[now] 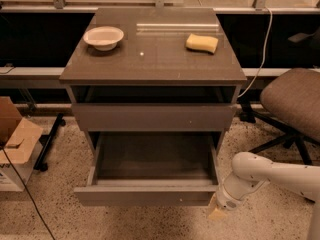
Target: Close middle drawer
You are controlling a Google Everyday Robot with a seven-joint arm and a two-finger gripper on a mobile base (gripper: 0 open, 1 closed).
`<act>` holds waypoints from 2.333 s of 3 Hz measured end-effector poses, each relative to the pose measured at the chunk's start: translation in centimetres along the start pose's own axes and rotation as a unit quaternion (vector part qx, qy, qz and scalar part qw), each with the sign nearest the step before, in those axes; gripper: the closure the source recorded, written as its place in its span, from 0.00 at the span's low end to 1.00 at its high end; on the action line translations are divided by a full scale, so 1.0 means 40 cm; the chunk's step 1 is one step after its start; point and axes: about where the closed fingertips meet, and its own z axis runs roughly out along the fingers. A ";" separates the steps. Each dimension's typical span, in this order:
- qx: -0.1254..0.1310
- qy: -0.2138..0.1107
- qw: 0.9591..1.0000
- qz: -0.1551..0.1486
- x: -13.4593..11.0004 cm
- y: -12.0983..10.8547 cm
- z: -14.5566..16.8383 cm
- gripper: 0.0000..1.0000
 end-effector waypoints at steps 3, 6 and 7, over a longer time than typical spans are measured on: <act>0.074 -0.024 0.995 -0.060 -0.117 -0.112 -0.024 1.00; 0.144 -0.051 0.980 -0.128 -0.301 -0.337 -0.108 1.00; 0.144 -0.051 0.980 -0.127 -0.300 -0.337 -0.106 1.00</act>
Offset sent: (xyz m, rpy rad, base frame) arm 0.1052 0.0474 0.0268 0.0310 -0.3519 0.0889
